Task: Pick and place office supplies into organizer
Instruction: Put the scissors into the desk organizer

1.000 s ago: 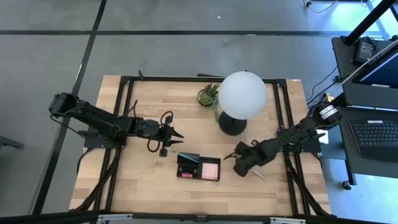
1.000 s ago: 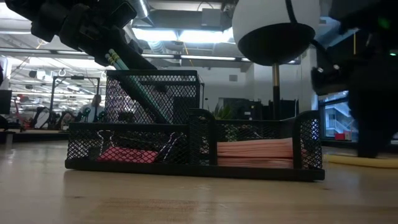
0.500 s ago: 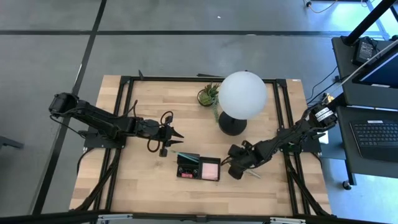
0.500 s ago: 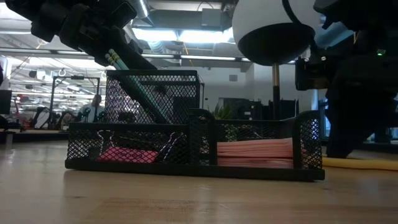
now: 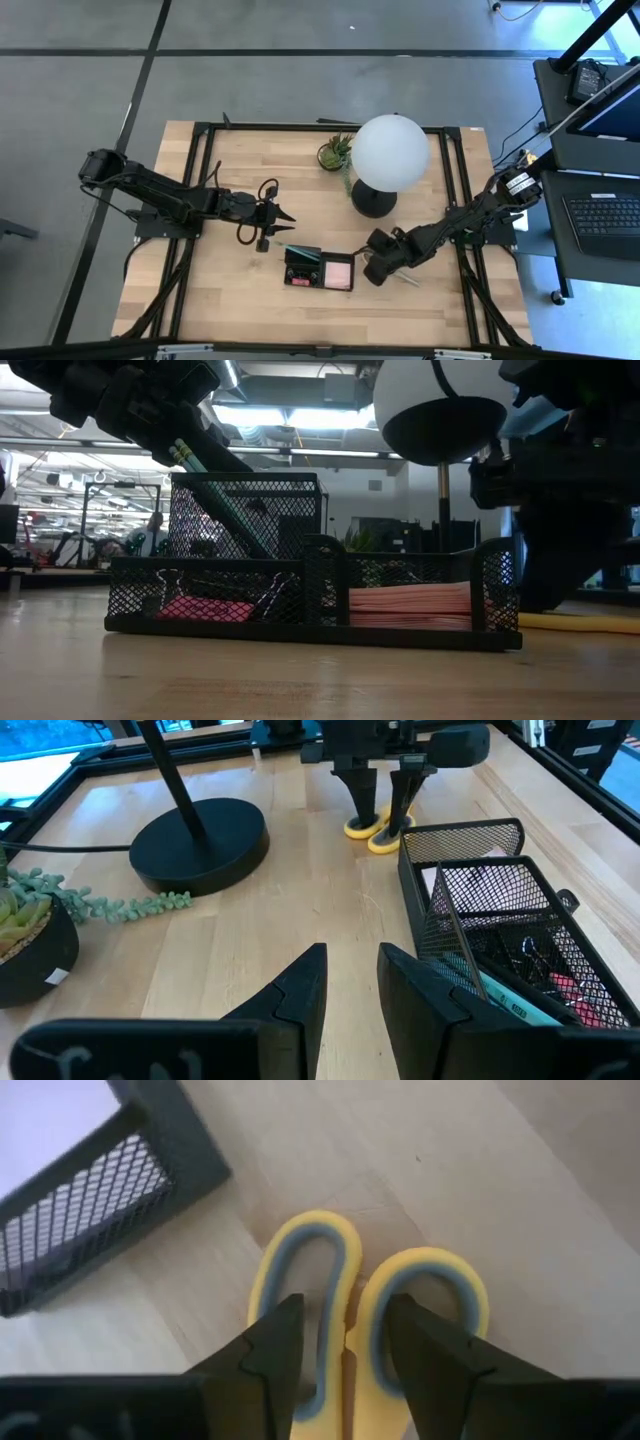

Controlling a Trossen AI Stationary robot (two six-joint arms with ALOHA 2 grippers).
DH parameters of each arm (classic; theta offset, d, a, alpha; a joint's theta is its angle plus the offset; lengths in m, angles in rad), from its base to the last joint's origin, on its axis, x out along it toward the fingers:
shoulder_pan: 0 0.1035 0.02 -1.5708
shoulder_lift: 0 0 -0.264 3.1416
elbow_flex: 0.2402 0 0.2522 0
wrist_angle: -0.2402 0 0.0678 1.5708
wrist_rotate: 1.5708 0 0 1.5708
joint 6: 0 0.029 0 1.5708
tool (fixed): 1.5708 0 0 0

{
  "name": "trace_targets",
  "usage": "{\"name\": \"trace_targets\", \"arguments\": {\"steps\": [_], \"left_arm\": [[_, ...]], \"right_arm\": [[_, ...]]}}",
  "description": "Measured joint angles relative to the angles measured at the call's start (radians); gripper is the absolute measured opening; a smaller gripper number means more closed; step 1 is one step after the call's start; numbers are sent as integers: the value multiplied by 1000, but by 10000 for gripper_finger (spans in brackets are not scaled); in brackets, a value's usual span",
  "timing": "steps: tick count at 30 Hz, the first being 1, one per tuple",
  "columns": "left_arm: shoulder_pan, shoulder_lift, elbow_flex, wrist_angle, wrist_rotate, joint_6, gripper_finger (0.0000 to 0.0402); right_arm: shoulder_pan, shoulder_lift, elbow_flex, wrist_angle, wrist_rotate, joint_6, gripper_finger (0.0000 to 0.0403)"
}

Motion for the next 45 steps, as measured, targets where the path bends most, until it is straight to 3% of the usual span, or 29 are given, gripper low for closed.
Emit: {"name": "trace_targets", "arguments": {"steps": [11, 24, 45], "left_arm": [[0, 0, 0, 0, 0, 0, 86], [0, 0, 0, 0, 0, 0, 86], [0, 0, 0, 1, 0, 0, 86]], "right_arm": [[1, 2, 0, -9, -4, -168, 149], [-6, 6, 8, -59, -24, -193, 100], [-13, 5, 8, -49, -51, -192, 91]]}}
